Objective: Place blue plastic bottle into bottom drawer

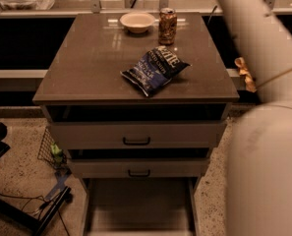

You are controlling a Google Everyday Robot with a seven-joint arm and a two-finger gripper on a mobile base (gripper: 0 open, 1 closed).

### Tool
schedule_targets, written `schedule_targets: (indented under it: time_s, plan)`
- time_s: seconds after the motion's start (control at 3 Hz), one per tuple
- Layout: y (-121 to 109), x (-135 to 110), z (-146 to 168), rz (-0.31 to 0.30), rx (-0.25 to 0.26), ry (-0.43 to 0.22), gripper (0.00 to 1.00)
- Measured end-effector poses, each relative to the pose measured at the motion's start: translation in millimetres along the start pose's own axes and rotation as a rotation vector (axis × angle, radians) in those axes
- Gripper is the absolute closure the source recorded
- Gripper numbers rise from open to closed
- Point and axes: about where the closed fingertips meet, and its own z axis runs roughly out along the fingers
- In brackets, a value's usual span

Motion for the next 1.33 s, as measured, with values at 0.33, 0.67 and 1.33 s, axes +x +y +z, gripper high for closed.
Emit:
schedule_targets:
  time_s: [0.33,0.67,1.33]
  plan:
    - [22.2,-89.8,-82.6,0.000,0.035,-0.141,1.00]
    - [87.2,-78.0,-134.4,0.039,-0.048,-0.138,1.00]
    - [198.4,8.5,-188.4,0.166,-0.191,-0.043,1.00]
